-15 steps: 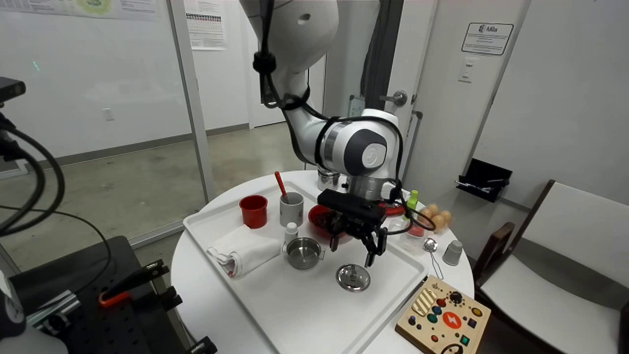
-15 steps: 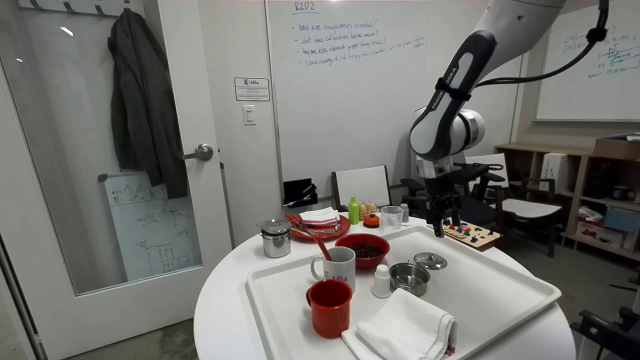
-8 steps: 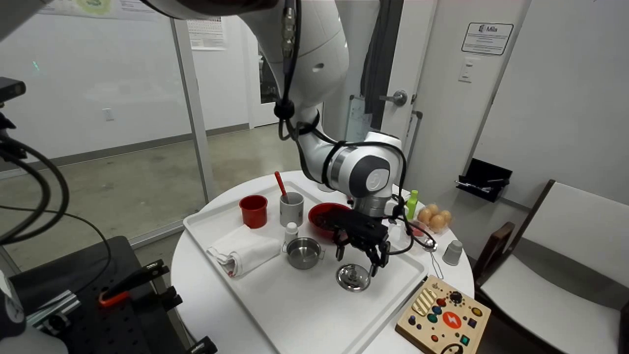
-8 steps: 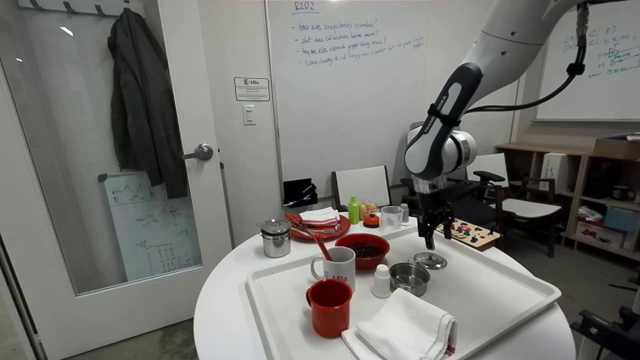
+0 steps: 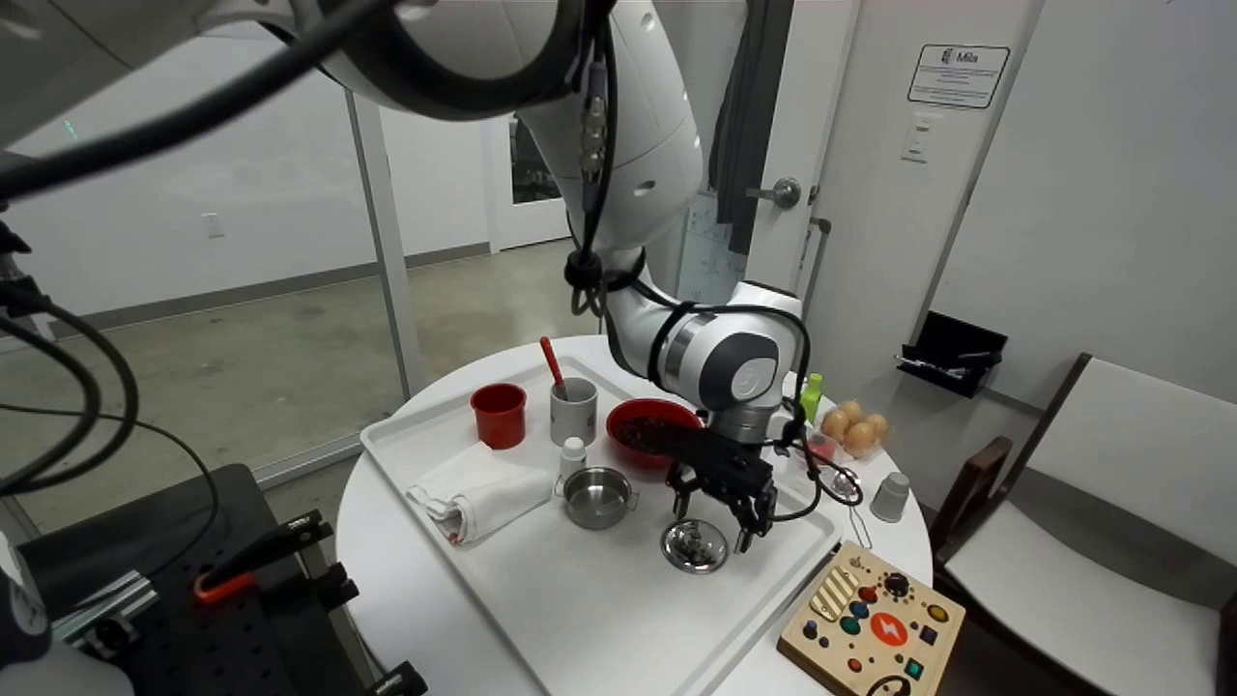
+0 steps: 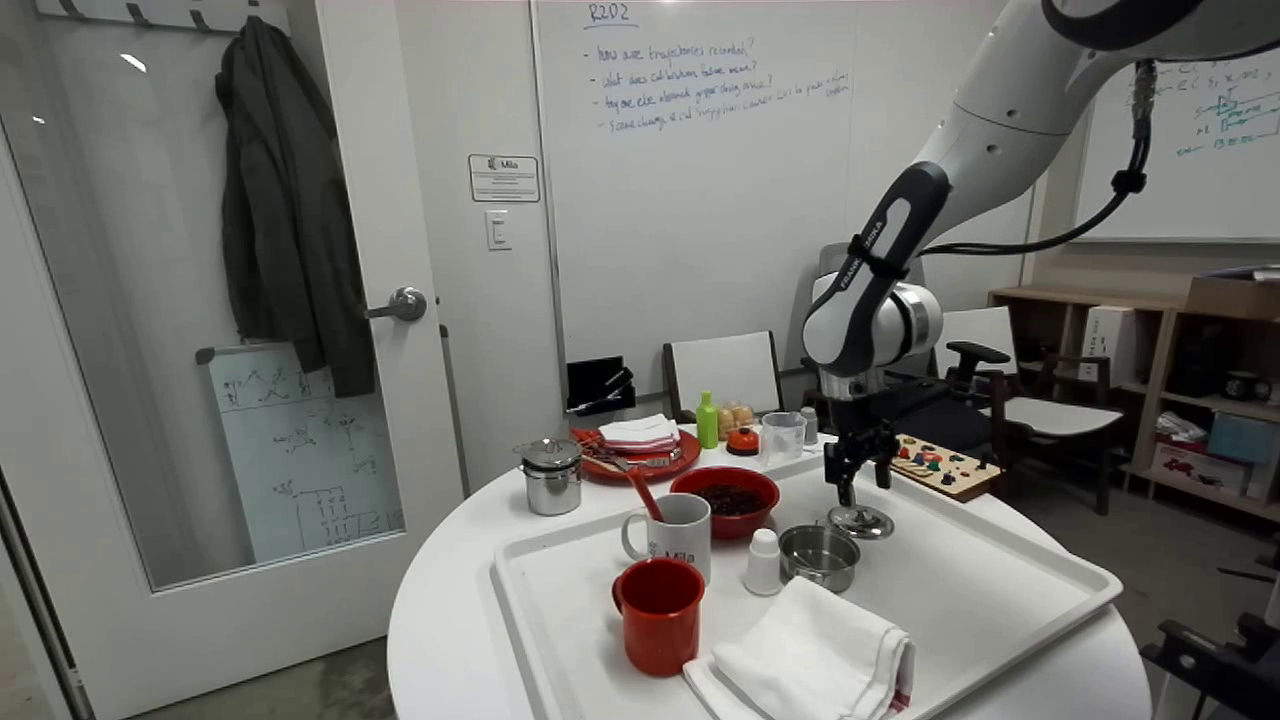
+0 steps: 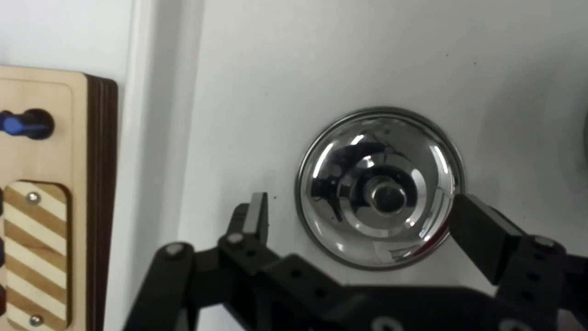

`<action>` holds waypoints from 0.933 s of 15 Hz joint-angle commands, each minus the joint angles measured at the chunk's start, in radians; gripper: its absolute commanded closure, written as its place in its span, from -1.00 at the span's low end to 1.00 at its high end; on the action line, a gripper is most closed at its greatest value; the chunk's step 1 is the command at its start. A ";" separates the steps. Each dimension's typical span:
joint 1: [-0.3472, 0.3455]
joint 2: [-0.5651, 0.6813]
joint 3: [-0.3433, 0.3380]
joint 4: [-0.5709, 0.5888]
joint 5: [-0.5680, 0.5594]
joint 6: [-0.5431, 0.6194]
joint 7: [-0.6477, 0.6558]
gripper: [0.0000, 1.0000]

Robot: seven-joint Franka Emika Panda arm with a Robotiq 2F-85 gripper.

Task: Cover the silver pot with the silver lid

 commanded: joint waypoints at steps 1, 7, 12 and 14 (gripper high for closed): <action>-0.004 0.051 0.014 0.081 0.026 -0.026 -0.030 -1.00; 0.001 0.064 0.013 0.098 0.027 -0.029 -0.016 -1.00; 0.006 0.044 0.012 0.075 0.032 -0.042 -0.004 -1.00; 0.008 0.043 0.015 0.075 0.037 -0.065 -0.004 -1.00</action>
